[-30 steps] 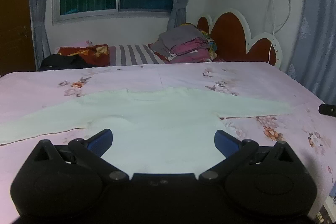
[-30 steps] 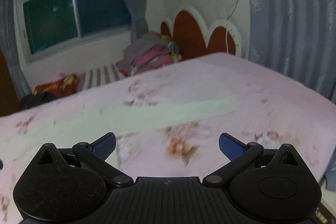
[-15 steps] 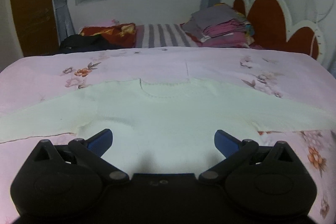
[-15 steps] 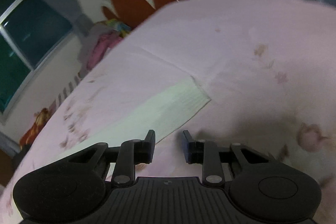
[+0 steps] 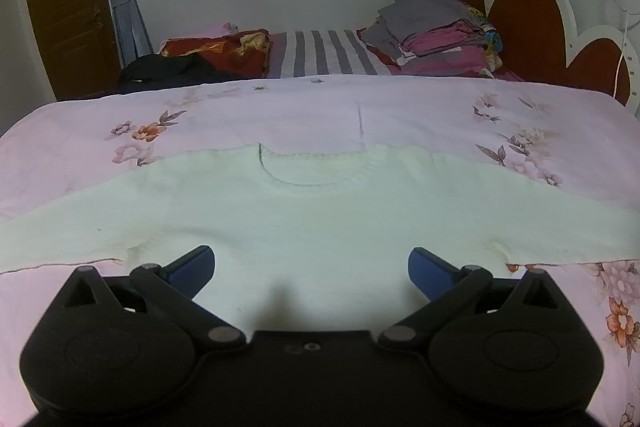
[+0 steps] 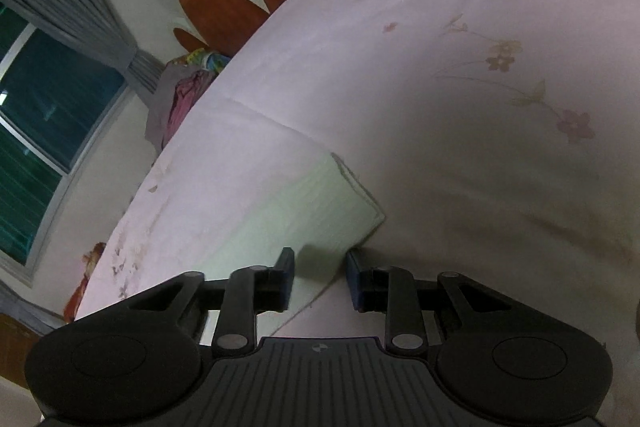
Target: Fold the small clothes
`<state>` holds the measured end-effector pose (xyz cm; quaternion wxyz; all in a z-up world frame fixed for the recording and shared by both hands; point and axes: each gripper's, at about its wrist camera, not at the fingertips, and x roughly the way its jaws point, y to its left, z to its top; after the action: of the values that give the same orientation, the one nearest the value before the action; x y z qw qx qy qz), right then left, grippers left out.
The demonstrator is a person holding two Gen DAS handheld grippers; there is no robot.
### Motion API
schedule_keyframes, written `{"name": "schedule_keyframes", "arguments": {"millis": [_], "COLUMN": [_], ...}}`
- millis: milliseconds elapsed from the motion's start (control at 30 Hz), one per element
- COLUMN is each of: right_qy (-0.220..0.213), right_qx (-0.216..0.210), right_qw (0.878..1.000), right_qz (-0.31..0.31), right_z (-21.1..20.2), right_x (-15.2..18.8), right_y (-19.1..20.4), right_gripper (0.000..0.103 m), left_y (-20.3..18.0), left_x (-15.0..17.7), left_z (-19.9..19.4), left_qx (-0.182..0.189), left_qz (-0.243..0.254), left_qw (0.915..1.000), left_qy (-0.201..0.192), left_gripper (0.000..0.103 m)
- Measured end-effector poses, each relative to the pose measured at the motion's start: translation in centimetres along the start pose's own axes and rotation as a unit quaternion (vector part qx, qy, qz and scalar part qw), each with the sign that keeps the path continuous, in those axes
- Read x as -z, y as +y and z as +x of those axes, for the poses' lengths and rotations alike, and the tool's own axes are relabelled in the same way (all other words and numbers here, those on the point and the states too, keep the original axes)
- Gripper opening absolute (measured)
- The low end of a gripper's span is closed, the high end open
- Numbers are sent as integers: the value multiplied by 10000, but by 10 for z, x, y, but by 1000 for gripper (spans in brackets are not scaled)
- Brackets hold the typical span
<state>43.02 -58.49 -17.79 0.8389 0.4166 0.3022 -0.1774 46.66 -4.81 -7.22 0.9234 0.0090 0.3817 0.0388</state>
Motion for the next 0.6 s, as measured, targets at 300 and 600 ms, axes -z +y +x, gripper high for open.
{"name": "schedule_keyframes", "arguments": {"millis": [300,600], "right_qy": [393,157], "right_qx": [-106,137], "right_qw": [9985,9974], "right_qz": [370,690], "right_z": [-7,-10], "right_x": [-5,-16], "right_y": [2,-15], "right_gripper": [44,3], "left_y": [55,120], "left_x": [2,19], "left_z": [-6,9], "left_qx": [121,134], "left_qz": [-593,-903], "left_qw": [9980,9950], "left_qy": [179,397], "left_gripper": [103,103]}}
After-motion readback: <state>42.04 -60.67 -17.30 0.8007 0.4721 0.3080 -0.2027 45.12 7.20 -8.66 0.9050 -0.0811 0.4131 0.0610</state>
